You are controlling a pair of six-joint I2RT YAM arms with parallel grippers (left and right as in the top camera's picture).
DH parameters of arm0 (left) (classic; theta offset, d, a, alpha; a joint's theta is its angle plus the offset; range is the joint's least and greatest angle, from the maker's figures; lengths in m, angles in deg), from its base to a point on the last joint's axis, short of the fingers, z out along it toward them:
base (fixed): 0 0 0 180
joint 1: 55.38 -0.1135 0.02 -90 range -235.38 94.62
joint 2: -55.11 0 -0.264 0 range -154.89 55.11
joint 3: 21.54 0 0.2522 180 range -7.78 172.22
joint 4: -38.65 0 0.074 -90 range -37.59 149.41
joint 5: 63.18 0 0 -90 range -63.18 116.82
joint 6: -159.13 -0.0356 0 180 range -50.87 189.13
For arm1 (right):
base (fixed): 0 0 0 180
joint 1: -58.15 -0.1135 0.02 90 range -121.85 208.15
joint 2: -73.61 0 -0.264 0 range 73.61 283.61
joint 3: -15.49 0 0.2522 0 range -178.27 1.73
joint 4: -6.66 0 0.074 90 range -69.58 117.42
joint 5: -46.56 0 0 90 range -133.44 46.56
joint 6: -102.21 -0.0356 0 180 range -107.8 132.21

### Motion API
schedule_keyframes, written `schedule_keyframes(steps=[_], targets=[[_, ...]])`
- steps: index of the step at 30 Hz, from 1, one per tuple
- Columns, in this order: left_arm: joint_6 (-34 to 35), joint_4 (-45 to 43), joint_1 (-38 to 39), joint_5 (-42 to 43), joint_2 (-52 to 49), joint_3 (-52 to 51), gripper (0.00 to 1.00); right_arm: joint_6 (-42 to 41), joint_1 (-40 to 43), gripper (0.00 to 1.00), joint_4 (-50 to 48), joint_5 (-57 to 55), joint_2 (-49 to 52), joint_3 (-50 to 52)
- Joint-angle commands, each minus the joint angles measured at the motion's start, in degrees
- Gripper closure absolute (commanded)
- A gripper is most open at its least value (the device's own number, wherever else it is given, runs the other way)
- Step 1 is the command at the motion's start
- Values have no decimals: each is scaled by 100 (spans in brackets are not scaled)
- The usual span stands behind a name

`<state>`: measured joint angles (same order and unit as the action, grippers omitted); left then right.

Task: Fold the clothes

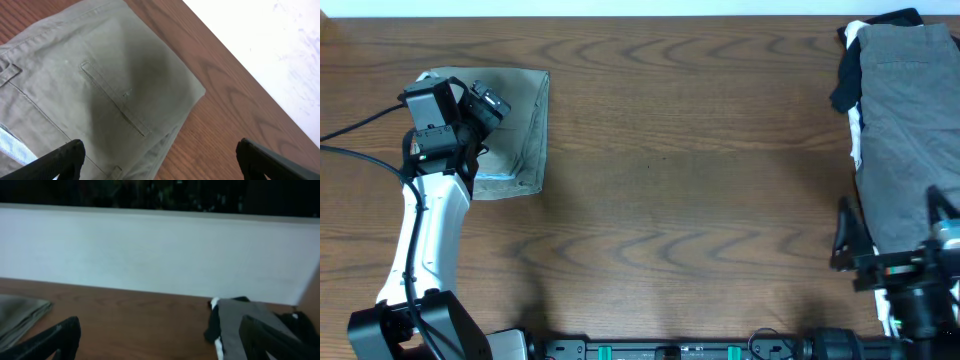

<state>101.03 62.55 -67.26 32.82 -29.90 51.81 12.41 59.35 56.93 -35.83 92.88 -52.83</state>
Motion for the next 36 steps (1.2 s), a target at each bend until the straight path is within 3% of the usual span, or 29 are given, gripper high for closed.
schedule_keyframes(steps=[1,14,27,31,36], targets=[[-9,13,7,-20,-50,24,2,-103,-66,1,-358,-72,-492,828],[-9,15,7,-20,-50,24,2,-409,-372,1,-2745,-76,-1849,3532],[-9,15,7,-20,-50,24,2,-748,-389,1,-4708,-79,-1897,5145],[-9,15,7,-20,-50,24,2,-745,-389,1,-4979,-85,-1897,5438],[-9,15,7,-20,-50,24,2,-669,-389,1,-4656,-98,-1897,5427]])
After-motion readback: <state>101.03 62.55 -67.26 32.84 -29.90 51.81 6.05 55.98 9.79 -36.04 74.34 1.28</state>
